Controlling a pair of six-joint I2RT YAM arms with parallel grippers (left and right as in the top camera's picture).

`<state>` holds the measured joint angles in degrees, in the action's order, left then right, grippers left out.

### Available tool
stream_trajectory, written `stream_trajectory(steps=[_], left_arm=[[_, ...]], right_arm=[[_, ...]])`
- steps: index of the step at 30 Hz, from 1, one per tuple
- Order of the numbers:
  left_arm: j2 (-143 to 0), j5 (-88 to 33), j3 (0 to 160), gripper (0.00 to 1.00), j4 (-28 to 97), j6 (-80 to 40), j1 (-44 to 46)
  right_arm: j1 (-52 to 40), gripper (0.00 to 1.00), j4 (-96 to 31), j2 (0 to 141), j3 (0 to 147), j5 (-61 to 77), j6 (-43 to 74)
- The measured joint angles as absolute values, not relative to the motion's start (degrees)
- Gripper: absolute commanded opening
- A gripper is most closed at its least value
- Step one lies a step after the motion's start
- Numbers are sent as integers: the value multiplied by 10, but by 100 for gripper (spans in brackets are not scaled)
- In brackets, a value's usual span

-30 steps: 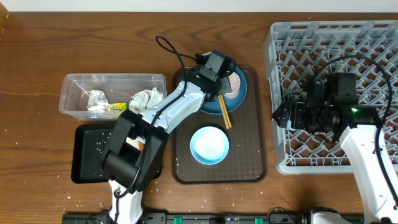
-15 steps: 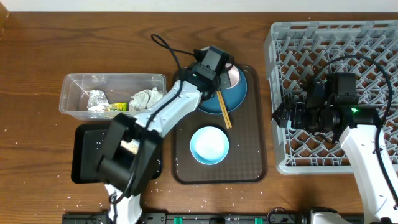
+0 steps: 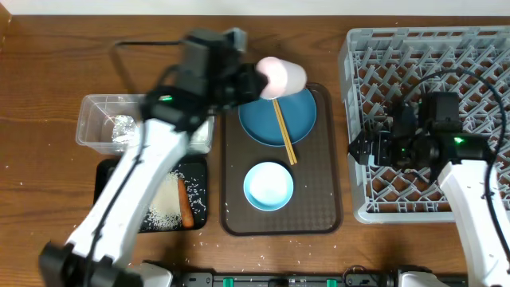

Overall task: Sort waste into correct bins and load items into the dishwasher rack
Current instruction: 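Lift the pink cup with the left gripper toward the right gripper, then grasp the pink cup with the right gripper from the left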

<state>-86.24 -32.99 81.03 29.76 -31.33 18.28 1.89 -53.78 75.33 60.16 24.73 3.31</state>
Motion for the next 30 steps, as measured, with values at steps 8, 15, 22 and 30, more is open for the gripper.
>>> stream_trajectory(steps=[8, 15, 22, 30], left_arm=[[-832, -630, 810, 6, 330, -265, 118], [-832, -763, 810, 6, 330, -254, 146], [-832, -787, 810, 6, 330, -248, 194], [-832, -780, 810, 6, 330, -239, 223]], right_arm=[[37, 99, -589, 655, 667, 474, -88], [36, 99, -574, 601, 667, 660, -156], [36, 99, -564, 590, 667, 723, -171], [36, 99, -560, 590, 667, 776, -173]])
